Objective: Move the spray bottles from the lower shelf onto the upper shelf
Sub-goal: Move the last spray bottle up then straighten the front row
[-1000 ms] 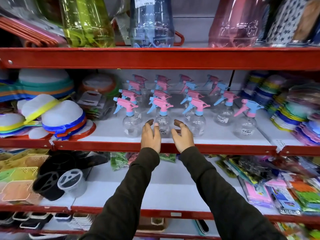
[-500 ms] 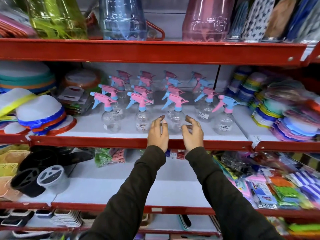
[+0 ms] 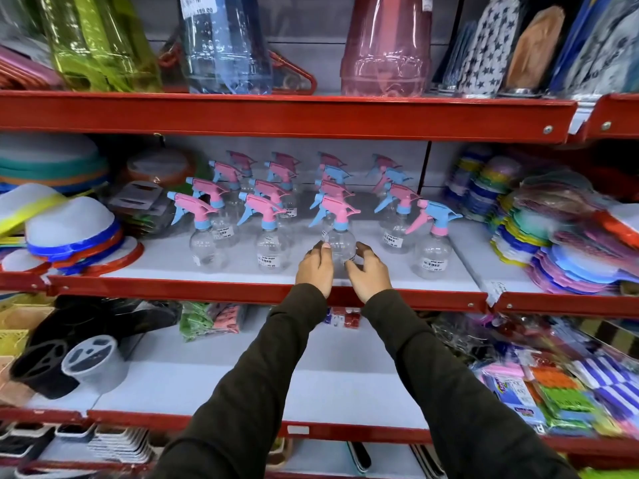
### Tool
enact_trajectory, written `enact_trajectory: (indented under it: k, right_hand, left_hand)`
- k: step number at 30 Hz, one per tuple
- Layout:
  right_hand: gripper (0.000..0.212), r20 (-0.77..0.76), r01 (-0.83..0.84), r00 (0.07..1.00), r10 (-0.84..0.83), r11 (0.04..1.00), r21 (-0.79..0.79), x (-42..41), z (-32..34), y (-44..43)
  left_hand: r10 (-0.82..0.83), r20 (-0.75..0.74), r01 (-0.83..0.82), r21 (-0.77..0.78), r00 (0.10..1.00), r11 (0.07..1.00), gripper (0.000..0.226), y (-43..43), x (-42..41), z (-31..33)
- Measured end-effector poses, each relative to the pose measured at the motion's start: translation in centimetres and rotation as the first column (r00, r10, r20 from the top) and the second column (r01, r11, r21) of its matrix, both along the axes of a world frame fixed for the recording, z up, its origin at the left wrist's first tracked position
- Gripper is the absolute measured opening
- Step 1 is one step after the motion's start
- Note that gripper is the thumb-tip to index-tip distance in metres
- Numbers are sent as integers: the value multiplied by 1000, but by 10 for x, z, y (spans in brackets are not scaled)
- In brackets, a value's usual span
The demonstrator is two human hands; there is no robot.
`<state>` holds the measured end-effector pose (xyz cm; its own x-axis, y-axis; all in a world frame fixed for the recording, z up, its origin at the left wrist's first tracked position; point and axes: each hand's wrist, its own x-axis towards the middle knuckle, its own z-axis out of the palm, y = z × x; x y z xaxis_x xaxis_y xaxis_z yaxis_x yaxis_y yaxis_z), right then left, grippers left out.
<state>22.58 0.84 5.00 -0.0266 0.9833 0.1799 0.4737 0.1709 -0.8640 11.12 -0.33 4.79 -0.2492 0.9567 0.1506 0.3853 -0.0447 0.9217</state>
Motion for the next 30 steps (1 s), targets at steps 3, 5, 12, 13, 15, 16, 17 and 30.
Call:
enact_trajectory:
  k: [3, 5, 12, 13, 15, 16, 17, 30]
  right_hand:
    - [52, -7, -6, 1000, 6, 1000, 4, 0, 0, 0]
    - [50, -15, -5, 1000, 5, 1000, 6, 1, 0, 0]
    - [53, -26, 1, 1000, -1, 1000, 18, 6, 0, -1]
    - [53, -42, 9, 999, -8, 1000, 27, 9, 0, -2]
    - [49, -87, 28, 996, -23, 998, 56, 16, -1, -6]
    - [47, -111, 42, 993, -33, 996, 76, 21, -2, -9]
    - [46, -138, 59, 989, -46, 994, 95, 27, -2, -12]
    - [41, -247, 325, 929, -277, 929, 178, 127, -8, -24]
  left_hand:
    - [3, 14, -3, 3, 1000, 1000, 43, 1, 1, -1]
    - [0, 3, 0, 5, 1000, 1000, 43, 2, 0, -2]
    - [65, -18, -64, 44, 998, 997, 48, -3, 5, -1]
    - [88, -22, -86, 79, 996, 993, 49, -6, 7, -2]
    - [138, -21, -133, 161, 990, 978, 48, -12, 12, -5]
    - [167, -10, -161, 198, 986, 967, 46, -15, 16, -7]
    - [193, 9, -190, 230, 981, 955, 43, -18, 21, -10]
    - [11, 66, -33, 334, 998, 942, 31, -15, 111, -13]
